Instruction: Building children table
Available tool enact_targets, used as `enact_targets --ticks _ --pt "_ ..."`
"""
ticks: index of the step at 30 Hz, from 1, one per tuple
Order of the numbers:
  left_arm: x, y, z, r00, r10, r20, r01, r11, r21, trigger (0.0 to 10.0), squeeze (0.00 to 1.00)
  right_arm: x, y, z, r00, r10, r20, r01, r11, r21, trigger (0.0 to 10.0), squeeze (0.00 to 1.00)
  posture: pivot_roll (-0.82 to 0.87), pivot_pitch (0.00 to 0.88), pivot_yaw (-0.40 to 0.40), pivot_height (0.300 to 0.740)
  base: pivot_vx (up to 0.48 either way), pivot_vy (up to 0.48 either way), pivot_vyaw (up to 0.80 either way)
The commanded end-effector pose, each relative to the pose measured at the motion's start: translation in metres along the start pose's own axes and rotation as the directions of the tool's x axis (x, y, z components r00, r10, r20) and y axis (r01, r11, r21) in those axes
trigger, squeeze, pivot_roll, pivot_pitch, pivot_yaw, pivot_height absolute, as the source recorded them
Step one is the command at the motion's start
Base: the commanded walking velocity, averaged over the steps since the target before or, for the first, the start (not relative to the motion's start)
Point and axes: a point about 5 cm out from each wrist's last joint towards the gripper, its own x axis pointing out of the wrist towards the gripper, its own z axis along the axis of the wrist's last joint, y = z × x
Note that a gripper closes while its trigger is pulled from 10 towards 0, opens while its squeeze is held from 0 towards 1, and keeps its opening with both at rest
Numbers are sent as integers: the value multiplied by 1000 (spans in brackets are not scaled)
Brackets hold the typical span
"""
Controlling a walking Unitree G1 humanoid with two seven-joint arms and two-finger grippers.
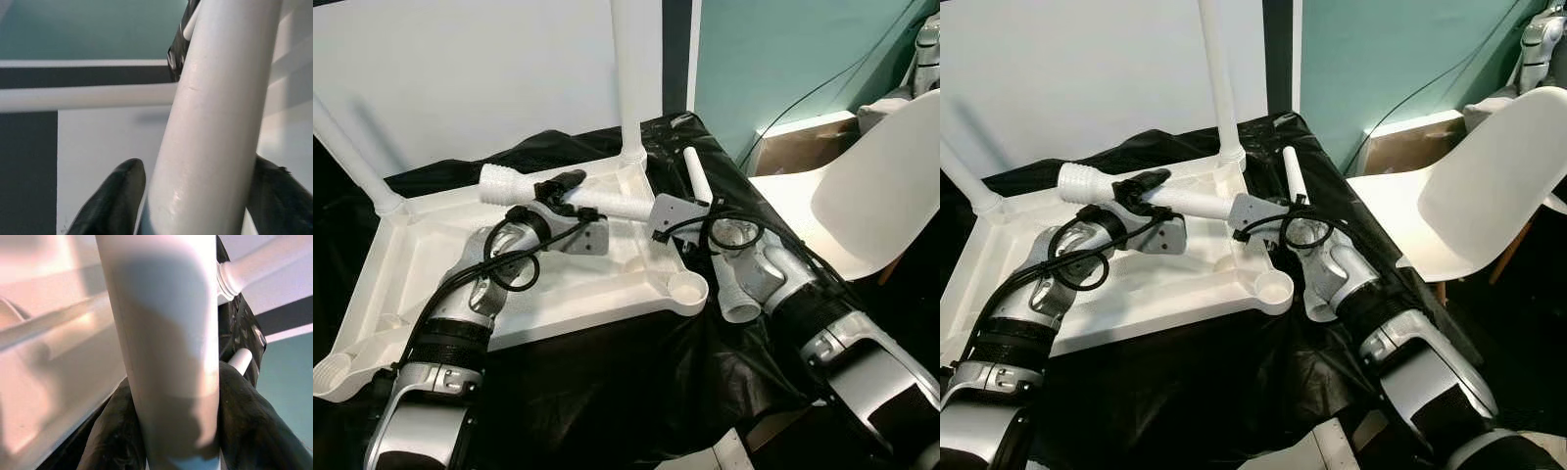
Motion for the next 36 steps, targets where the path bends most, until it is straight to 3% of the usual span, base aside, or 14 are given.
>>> enact_targets --ticks 1,2,3,11,12,17,18,19,23,25,32,35,36 --pt "-3 17 -5 928 372 -28 -371 928 22 0 0 -1 -3 13 998 -9 61 9 1000 6 0 0 -72 0 97 740 0 0 0" --pt "-2 14 -5 936 352 -26 -352 936 9 0 0 -2 -6 14 998 -28 63 27 1000 12 1765 0 -72 0 97 740 0 0 0" --pt "-1 11 -5 941 337 -22 -337 942 1 0 0 -2 -12 14 996 -67 63 66 998 21 10000 0 -75 0 97 740 0 0 0" --pt "-1 8 -4 948 317 -23 -317 948 -2 0 0 -4 -25 15 982 -174 71 175 985 2 10000 0 -75 0 97 740 0 0 0" --pt "-1 8 -4 949 313 -25 -314 950 -3 0 0 -5 -29 17 973 -219 80 218 976 17 10000 1000 -75 0 99 740 0 0 0" --pt "0 5 -3 953 299 -36 -300 954 -12 0 0 -11 -38 34 924 -338 177 343 939 4 10000 1000 -75 0 100 740 0 0 0" --pt "1 4 -4 956 292 -41 -293 956 -16 0 0 -14 -38 42 904 -358 233 369 929 -5 10000 129 -76 0 101 740 0 0 0" --pt "1 2 -4 957 285 -45 -286 958 -22 0 0 -17 -37 49 883 -374 282 390 921 -2 10000 0 -75 0 102 740 0 0 0" --pt "1 2 -4 959 281 -48 -282 959 -27 0 0 -20 -36 54 867 -381 322 400 916 6 10000 0 -75 0 102 740 0 0 0" --pt "1 0 -5 962 269 -53 -271 962 -35 0 0 -28 -28 66 814 -397 424 427 904 25 10000 0 -76 0 103 740 0 0 0" --pt "2 -3 -6 965 254 -64 -258 964 -63 0 0 -35 -17 66 781 -403 477 432 900 52 10000 0 -78 0 105 740 0 0 0" --pt "4 -7 -8 963 254 -86 -265 951 -161 0 0 -45 -10 66 730 -431 530 436 891 124 10000 0 -82 0 107 740 0 0 0" --pt "4 -7 -8 963 254 -86 -265 951 -161 0 0 -45 -10 66 730 -431 530 436 891 124 10000 0 -82 0 107 740 0 0 0"
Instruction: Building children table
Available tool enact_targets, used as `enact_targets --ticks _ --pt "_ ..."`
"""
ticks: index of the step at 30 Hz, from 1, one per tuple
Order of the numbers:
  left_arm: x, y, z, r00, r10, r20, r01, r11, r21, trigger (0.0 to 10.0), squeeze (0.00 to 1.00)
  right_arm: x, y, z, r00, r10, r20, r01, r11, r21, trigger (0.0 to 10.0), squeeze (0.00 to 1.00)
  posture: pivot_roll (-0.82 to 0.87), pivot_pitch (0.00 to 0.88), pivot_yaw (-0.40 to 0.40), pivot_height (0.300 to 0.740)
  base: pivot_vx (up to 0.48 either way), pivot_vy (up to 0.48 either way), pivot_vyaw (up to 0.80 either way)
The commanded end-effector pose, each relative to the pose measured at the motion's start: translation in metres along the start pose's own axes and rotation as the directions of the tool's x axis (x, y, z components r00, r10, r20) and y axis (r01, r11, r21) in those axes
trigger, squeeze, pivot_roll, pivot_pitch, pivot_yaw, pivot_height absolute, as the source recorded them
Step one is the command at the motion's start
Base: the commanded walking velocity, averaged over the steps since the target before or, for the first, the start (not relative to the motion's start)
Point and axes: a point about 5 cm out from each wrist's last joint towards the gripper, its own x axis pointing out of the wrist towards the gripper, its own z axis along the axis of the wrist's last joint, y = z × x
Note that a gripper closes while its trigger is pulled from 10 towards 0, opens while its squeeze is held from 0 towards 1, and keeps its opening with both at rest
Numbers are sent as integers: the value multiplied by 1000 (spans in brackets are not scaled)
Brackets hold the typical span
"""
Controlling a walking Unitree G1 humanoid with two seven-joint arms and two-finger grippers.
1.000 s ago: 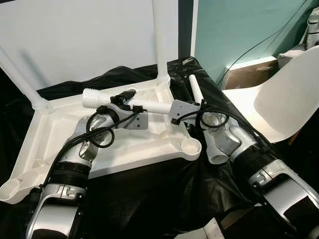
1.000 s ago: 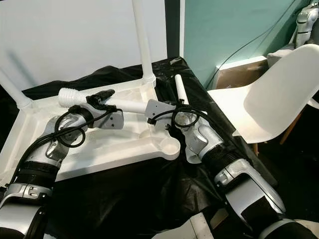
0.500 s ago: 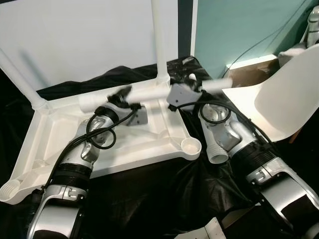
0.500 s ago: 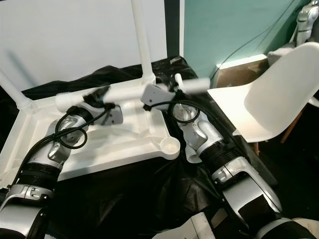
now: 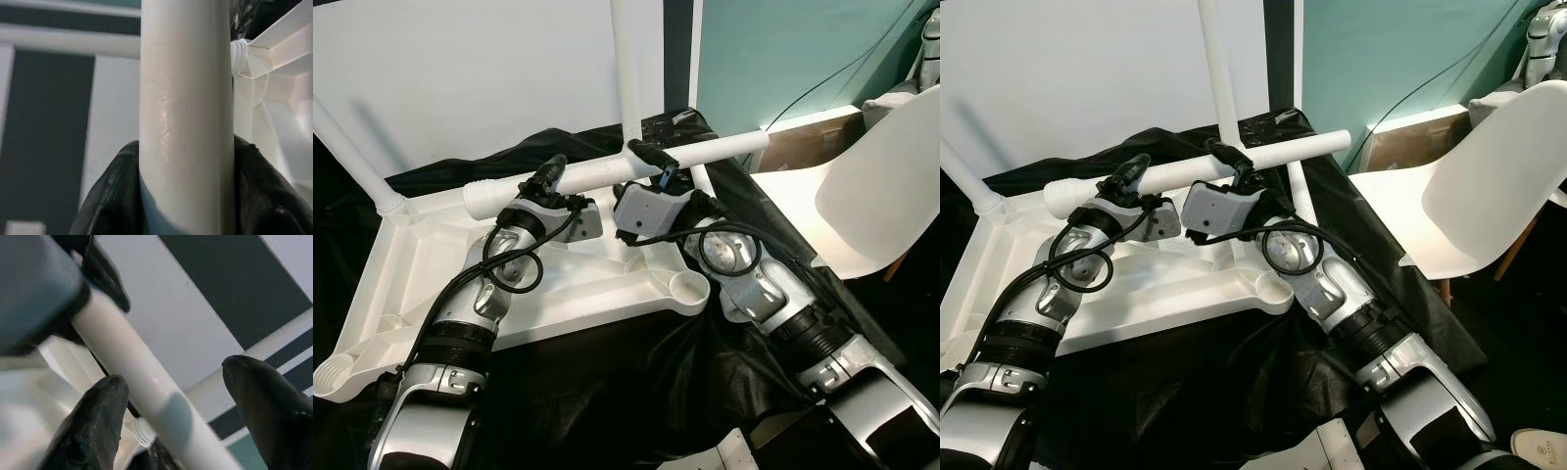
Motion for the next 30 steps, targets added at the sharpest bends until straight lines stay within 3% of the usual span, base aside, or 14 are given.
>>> enact_targets --ticks 1,3,4,5,6,7,16,18,22,24,25,26,28,30 --pt "-1 -5 -6 999 4 -33 -6 998 -67 0 0 -3 -2 7 998 -37 44 35 998 56 10000 0 -82 0 107 740 0 0 0" --pt "-1 -5 -6 999 4 -33 -6 998 -67 0 0 -3 -2 7 998 -37 44 35 998 56 10000 0 -82 0 107 740 0 0 0" --pt "0 -5 -6 999 10 -48 -17 988 -151 0 0 -4 -4 9 997 -75 28 67 973 219 10000 0 -85 0 109 740 0 0 0" --pt "2 -4 -7 998 15 -63 -32 961 -276 0 0 -9 -3 12 995 -101 18 81 879 469 10000 0 -89 0 110 740 0 0 0" --pt "2 -4 -7 998 15 -63 -32 961 -276 0 0 -9 -3 12 995 -101 18 81 879 469 10000 0 -89 0 110 740 0 0 0" --pt "3 -3 -6 998 14 -66 -35 945 -324 0 0 -12 0 14 995 -99 27 68 831 552 10000 0 -89 0 110 740 0 0 0" --pt "4 1 -9 996 16 -91 -57 878 -474 0 0 -21 -3 15 990 -137 46 79 781 620 10000 0 -92 0 114 740 0 0 0" --pt "7 4 -10 994 18 -104 -76 807 -585 0 0 -25 -3 14 987 -150 55 79 758 648 10000 0 -93 0 116 740 0 0 0" --pt "9 6 -12 993 16 -115 -88 750 -655 0 0 -28 -5 14 985 -160 63 75 726 683 10000 0 -93 0 118 740 0 0 0" --pt "10 8 -15 991 10 -130 -104 663 -741 0 0 -33 -5 11 985 -164 55 74 691 719 10000 0 -94 0 119 740 0 0 0" --pt "10 8 -15 991 10 -130 -104 663 -741 0 0 -33 -5 11 985 -164 55 74 691 719 10000 0 -94 0 119 740 0 0 0" --pt "12 11 -15 991 1 -135 -112 563 -819 0 0 -39 -3 6 986 -164 32 86 662 745 10000 0 -95 0 120 740 0 0 0" --pt "12 11 -15 991 1 -135 -112 563 -819 0 0 -39 -3 6 986 -164 32 86 662 745 10000 0 -95 0 120 740 0 0 0" --pt "12 10 -14 992 -4 -129 -107 526 -844 0 0 -41 -2 3 986 -169 13 100 644 759 10000 0 -96 0 122 740 0 0 0"
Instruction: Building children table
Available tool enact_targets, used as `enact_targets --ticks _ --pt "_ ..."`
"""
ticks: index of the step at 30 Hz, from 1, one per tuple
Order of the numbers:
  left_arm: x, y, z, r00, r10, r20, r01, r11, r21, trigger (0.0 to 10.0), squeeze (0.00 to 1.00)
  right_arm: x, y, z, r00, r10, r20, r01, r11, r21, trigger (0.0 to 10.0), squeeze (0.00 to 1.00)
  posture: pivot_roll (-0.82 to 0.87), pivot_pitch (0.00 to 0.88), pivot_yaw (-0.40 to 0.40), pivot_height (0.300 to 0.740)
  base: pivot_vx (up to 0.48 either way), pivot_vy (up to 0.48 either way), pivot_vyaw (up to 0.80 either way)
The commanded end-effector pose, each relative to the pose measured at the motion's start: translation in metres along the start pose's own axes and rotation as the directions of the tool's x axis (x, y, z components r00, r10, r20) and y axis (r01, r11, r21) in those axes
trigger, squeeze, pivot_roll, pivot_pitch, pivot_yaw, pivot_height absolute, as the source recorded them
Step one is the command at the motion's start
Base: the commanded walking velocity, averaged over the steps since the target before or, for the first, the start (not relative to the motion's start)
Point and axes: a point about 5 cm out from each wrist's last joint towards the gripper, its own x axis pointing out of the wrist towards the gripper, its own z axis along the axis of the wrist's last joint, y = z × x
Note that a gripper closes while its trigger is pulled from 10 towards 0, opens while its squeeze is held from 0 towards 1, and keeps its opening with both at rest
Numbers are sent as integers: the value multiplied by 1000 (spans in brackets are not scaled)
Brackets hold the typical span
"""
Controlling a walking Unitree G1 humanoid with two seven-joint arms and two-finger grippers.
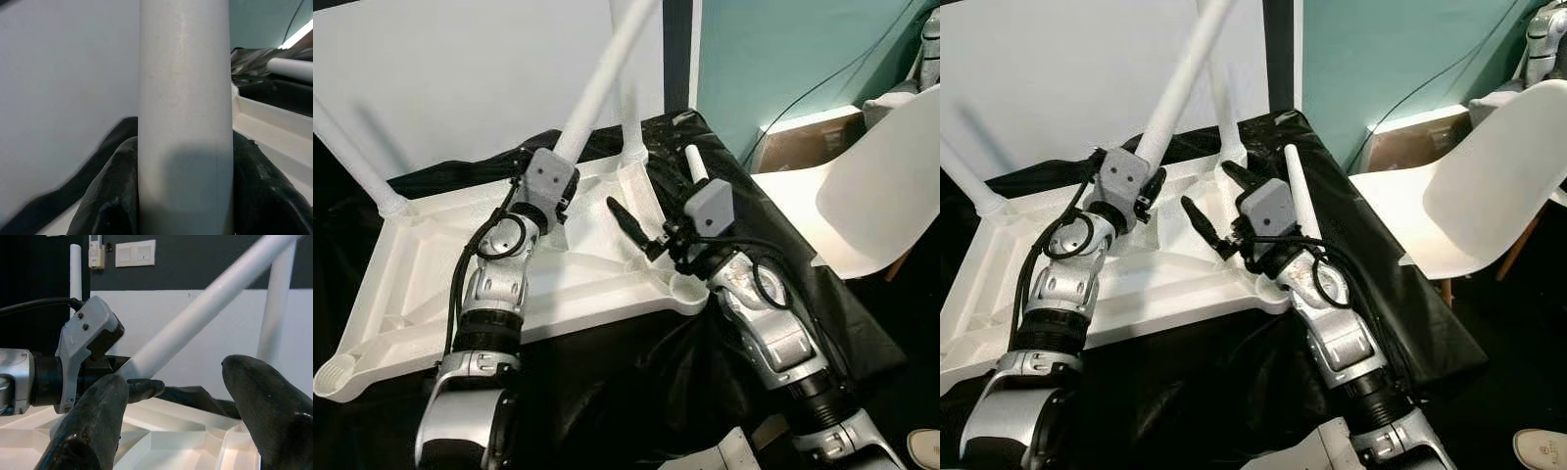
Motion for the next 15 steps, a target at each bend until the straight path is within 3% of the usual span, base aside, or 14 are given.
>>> enact_targets --ticks 1,2,4,5,8,11,13,15 --pt "0 1 4 1000 0 16 1 996 -87 0 0 -2 -3 -2 999 -37 -8 37 998 56 10000 0 -97 0 122 740 0 0 0" --pt "0 1 4 1000 0 16 1 996 -87 0 0 -2 -3 -2 999 -37 -8 37 998 56 10000 0 -97 0 122 740 0 0 0" --pt "-2 -5 7 998 -20 53 33 962 -270 0 0 -3 -12 -7 994 -107 -34 111 984 140 10000 0 -98 0 124 740 0 0 0" --pt "-2 -5 7 998 -20 53 33 962 -270 0 0 -3 -12 -7 994 -107 -34 111 984 140 10000 0 -98 0 124 740 0 0 0" --pt "-4 -9 17 992 -21 123 73 894 -442 0 0 -8 -15 -24 989 -105 -106 113 990 80 10000 0 -92 0 118 740 0 0 0" --pt "-4 -7 29 980 -11 199 113 855 -506 0 0 -11 -11 -34 984 -81 -160 94 992 81 10000 0 -88 0 114 740 0 0 0" --pt "-6 -3 45 959 18 283 157 798 -582 0 0 -11 -7 -42 977 -53 -207 85 986 146 10000 0 -87 0 113 740 0 0 0" --pt "-7 2 53 945 42 323 169 783 -598 0 0 -9 -2 -45 973 -14 -230 63 977 205 10000 0 -85 0 111 740 0 0 0"
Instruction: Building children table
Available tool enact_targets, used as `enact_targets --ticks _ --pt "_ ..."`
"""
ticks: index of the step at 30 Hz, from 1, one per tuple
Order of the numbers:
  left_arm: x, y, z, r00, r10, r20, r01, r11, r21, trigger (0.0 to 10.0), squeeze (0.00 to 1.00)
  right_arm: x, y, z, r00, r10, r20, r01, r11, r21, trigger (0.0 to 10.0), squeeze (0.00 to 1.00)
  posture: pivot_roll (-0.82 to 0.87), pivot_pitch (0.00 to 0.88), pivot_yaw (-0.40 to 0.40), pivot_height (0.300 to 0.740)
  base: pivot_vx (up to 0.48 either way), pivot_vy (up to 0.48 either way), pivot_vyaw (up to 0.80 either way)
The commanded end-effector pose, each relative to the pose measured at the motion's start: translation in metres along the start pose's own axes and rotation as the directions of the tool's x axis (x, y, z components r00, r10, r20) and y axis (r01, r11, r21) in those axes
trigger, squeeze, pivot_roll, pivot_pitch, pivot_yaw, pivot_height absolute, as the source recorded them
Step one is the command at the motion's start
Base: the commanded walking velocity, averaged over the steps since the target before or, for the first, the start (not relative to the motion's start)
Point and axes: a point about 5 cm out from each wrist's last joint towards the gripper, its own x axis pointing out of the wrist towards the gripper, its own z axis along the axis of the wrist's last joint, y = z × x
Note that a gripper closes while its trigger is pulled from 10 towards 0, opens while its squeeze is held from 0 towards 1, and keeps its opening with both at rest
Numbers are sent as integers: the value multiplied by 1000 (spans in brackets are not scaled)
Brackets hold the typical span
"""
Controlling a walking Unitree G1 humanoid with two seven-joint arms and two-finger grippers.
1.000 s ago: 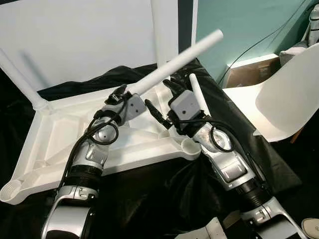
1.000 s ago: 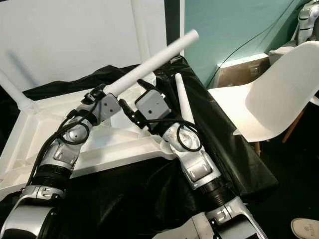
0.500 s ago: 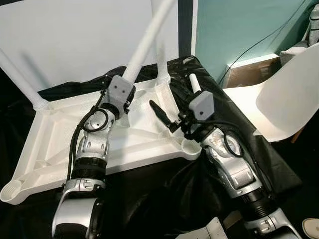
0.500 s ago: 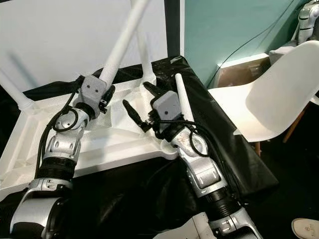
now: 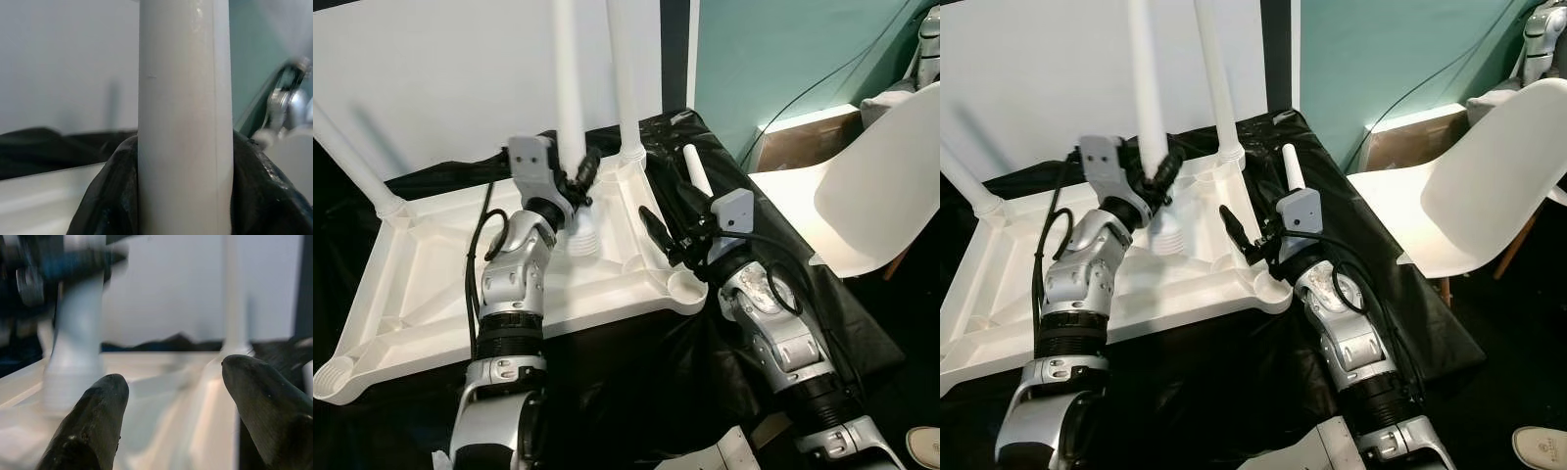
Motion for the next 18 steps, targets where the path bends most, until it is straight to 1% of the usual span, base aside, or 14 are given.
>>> enact_targets --ticks 1,2,4,5,7,8,10,14,15,16,18 --pt "2 -2 14 998 -23 62 24 1000 -18 0 0 3 6 -4 999 39 -27 -38 998 44 10000 0 -85 0 111 740 0 0 0" --pt "2 -2 16 997 -26 66 27 999 -16 0 0 4 10 -5 997 63 -32 -61 996 59 10000 0 -85 0 111 740 0 0 0" --pt "2 -2 16 997 -26 66 27 999 -16 0 0 4 10 -5 997 63 -32 -61 996 59 10000 0 -85 0 111 740 0 0 0" --pt "2 -2 16 997 -30 66 31 999 -14 0 0 6 15 -4 993 109 -33 -107 992 69 10000 0 -86 0 113 740 0 0 0" --pt "-1 -4 12 998 -41 44 41 999 5 0 0 8 30 3 969 246 -19 -246 969 10 10000 0 -85 0 114 740 0 0 0" --pt "-1 -4 12 998 -41 44 41 999 5 0 0 8 30 3 969 246 -19 -246 969 10 10000 0 -85 0 114 740 0 0 0" --pt "-2 -5 8 999 -45 29 45 999 10 0 0 8 36 11 949 316 -4 -316 948 -38 10000 0 -84 0 112 740 0 0 0" --pt "-3 -6 7 998 -52 20 52 998 21 0 0 10 35 18 947 321 13 -320 946 -53 10000 0 -84 0 112 740 0 0 0" --pt "-4 -8 6 998 -58 11 58 998 29 0 0 14 32 25 944 327 29 -325 944 -58 10000 0 -88 0 114 740 0 0 0" --pt "-4 -8 6 998 -58 11 58 998 29 0 0 14 32 25 944 327 29 -325 944 -58 10000 0 -88 0 114 740 0 0 0" --pt "-5 -10 4 998 -66 4 65 997 27 0 0 19 30 26 944 330 29 -328 942 -68 10000 0 -91 0 115 740 0 0 0"
